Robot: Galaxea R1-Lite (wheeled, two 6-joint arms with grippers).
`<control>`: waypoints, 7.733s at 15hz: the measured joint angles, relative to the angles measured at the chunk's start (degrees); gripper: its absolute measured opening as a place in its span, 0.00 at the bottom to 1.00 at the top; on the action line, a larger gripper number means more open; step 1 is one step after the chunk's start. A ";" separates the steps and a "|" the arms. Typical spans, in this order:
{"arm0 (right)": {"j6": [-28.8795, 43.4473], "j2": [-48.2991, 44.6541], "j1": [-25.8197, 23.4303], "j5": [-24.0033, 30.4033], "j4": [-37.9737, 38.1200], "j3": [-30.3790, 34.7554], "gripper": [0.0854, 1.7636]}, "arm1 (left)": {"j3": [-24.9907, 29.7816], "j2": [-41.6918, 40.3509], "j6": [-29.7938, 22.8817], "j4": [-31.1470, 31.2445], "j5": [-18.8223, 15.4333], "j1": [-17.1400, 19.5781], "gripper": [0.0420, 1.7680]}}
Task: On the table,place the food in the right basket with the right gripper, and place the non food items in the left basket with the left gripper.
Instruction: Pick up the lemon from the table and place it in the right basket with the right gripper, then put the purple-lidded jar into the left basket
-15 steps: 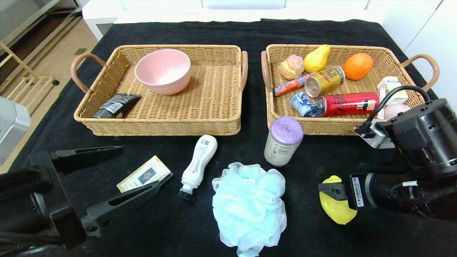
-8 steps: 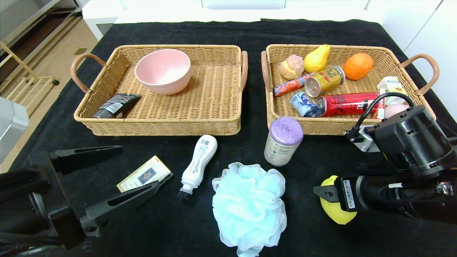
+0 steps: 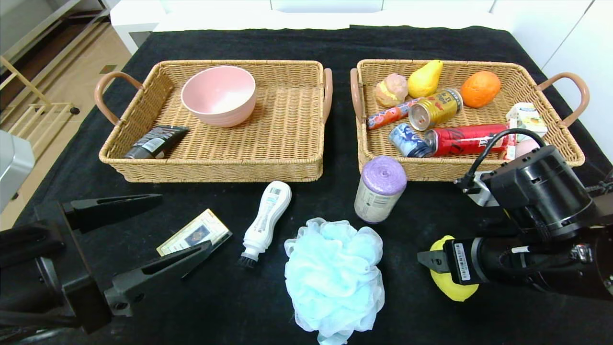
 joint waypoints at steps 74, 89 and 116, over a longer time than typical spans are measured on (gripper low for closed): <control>-14.36 17.25 -10.29 -3.22 -7.36 -45.67 0.90 | 0.28 -0.29 0.88 -1.44 -0.11 0.99 0.97; -12.52 9.69 8.63 -10.78 -3.23 -34.45 0.96 | 0.18 0.37 0.91 -1.51 -0.05 1.01 0.97; -1.13 19.10 9.53 -12.68 2.29 -34.37 0.56 | 0.35 1.16 1.00 -1.51 -0.02 1.13 0.97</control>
